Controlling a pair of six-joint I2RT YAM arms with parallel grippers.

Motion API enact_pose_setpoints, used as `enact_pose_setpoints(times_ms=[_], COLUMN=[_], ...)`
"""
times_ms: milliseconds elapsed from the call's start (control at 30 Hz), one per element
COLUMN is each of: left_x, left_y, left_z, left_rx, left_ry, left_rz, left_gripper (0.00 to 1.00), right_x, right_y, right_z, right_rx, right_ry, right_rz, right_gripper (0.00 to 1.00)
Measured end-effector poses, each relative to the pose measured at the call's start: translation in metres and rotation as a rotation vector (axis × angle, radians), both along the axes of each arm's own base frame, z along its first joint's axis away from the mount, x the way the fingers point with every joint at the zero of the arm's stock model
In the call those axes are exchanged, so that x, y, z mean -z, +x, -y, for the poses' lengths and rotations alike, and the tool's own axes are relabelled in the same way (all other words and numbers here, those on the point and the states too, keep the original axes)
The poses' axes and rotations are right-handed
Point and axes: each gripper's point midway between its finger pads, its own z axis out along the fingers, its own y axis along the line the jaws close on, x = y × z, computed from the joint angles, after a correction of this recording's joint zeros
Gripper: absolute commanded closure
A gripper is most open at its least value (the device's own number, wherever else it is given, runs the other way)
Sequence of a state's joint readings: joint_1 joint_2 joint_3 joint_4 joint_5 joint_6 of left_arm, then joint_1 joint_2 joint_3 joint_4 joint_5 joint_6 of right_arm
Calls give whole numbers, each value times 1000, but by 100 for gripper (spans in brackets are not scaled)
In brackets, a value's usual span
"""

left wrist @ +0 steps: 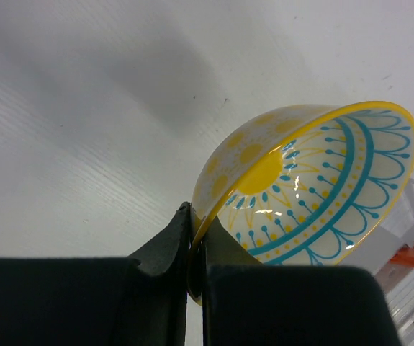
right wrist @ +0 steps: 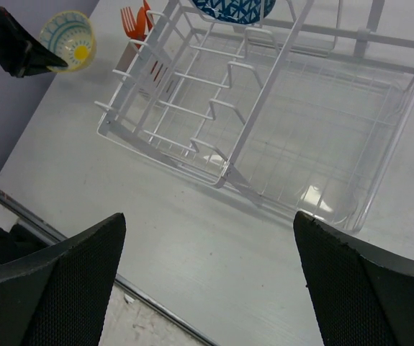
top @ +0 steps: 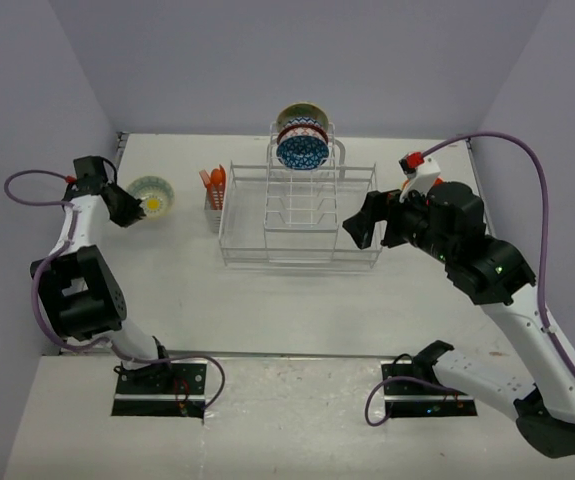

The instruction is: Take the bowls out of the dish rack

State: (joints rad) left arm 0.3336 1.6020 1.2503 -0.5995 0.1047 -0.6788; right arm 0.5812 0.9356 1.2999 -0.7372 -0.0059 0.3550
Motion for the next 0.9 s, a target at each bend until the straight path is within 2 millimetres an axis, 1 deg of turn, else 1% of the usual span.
enact_pose_setpoints(times_ms=[100, 167, 233, 333, 367, 400, 433, 467, 567, 633, 700, 767, 800, 833, 900], left_x=[37, 62, 82, 97, 99, 100, 100, 101, 106, 98, 93, 89, 82, 72, 40], left_y=[-7, -19, -31, -36, -34, -31, -29, -27, -28, -22, -23, -29, -31, -35, -37], left_z=[4, 8, 12, 14, 17, 18, 18, 18, 18, 17, 15, 13, 12, 9, 7], left_rx=[-24, -41, -63, -73, -73, -73, -70, -69, -72, -81, -85, -96, -101, -107, -111], left_ry=[-43, -67, -88, -102, -121, -127, -128, -126, -124, -119, -103, -79, -63, -36, 20], left_rz=[-67, -125, -180, -200, -188, -176, -162, -153, -145, -106, -96, -100, -92, -80, -14], left_gripper=[100, 100, 100, 100, 100, 96, 88, 61, 8, 0, 0, 0, 0, 0, 0], right_x=[-1, -4, -6, -6, -4, -3, -1, 0, 0, 0, 0, -2, -3, -5, -7], right_y=[2, 3, 4, 6, 7, 7, 7, 7, 7, 7, 7, 9, 10, 11, 14], right_z=[-2, -2, -3, -5, -5, -5, -5, -5, -6, -6, -6, -6, -6, -7, -7], right_rx=[-12, -18, -21, -33, -35, -35, -35, -35, -40, -45, -48, -53, -55, -58, -65], right_ry=[2, 6, 10, 15, 14, 12, 10, 7, 4, 3, -4, -12, -14, -14, -20], right_rz=[15, 32, 44, 55, 54, 52, 49, 48, 49, 52, 60, 75, 85, 102, 133], right_gripper=[1, 1, 1, 1, 1, 1, 1, 1, 1, 1, 1, 1, 1, 1, 1])
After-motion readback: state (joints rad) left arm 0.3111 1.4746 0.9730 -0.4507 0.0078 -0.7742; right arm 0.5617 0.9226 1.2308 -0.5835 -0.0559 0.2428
